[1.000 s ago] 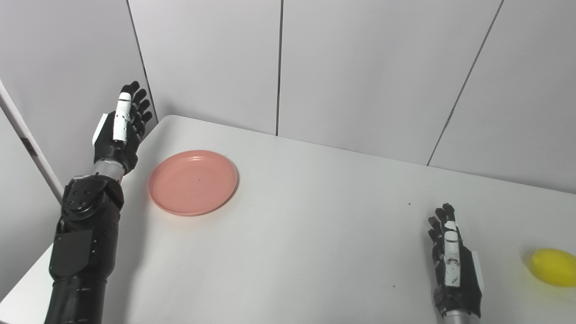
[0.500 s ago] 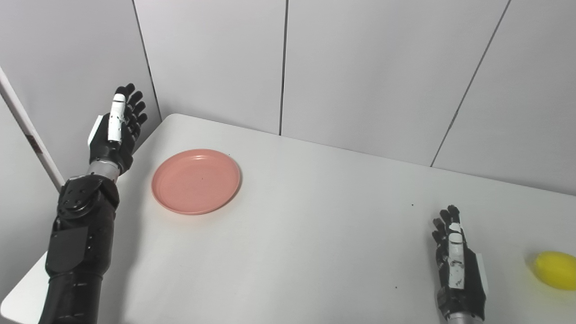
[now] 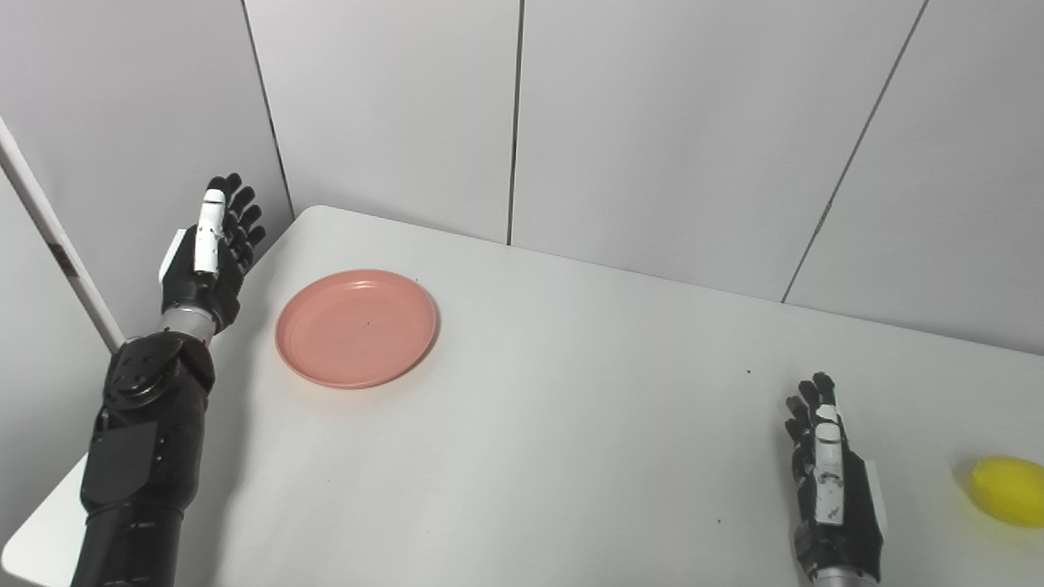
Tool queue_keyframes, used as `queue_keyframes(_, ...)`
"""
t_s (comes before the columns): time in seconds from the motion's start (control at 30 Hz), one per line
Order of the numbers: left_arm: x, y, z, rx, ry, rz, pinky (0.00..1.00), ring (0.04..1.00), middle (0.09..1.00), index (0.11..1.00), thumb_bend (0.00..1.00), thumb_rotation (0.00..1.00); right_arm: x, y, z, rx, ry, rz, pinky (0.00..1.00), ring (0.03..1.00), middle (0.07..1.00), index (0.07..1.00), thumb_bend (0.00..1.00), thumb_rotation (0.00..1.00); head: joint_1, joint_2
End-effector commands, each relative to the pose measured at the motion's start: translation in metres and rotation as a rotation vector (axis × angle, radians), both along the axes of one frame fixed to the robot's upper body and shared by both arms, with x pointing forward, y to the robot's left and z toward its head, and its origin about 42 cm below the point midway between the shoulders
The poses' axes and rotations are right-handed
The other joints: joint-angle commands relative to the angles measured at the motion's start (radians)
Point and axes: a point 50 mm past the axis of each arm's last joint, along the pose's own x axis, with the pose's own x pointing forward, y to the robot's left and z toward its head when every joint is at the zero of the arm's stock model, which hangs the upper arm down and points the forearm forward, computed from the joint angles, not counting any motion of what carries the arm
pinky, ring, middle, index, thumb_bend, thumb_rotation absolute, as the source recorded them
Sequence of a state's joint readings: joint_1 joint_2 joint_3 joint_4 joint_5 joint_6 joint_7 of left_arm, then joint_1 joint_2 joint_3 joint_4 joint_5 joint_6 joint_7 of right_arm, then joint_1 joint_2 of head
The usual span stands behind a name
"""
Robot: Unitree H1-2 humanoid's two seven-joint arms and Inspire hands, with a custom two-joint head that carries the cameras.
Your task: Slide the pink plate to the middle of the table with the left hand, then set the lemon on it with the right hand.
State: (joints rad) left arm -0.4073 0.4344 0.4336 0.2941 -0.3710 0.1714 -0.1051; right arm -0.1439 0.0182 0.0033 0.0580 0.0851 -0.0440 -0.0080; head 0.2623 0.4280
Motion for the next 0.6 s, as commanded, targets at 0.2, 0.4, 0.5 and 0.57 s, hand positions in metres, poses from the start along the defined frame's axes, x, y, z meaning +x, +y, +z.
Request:
queue_keyframes(0.2,0.003,-0.004,0.013,0.026,-0.061,-0.008,1.00,1.000,0.998,0.974,0.40,1.00,-0.004,-0.006,-0.001,-0.015,-0.002,0.007,1.00,0.968,0.975,0.982,0.19,1.00,0.000,0.004)
queue_keyframes(0.4,0.002,-0.006,0.007,0.045,-0.031,-0.007,1.00,0.998,0.995,0.981,0.40,1.00,-0.004,-0.006,-0.001,-0.012,-0.004,0.002,1.00,0.963,0.970,0.980,0.20,1.00,-0.001,0.008)
queue_keyframes(0.5,0.002,-0.006,0.004,0.042,-0.026,-0.004,1.00,0.997,0.993,0.979,0.39,1.00,-0.004,-0.007,0.000,-0.011,-0.005,0.006,1.00,0.964,0.972,0.983,0.20,1.00,-0.001,0.008)
queue_keyframes(0.57,0.003,-0.006,0.002,0.038,-0.026,-0.005,1.00,0.995,0.991,0.977,0.39,1.00,-0.004,-0.007,0.000,-0.016,-0.003,0.008,1.00,0.965,0.972,0.982,0.20,1.00,-0.001,0.009)
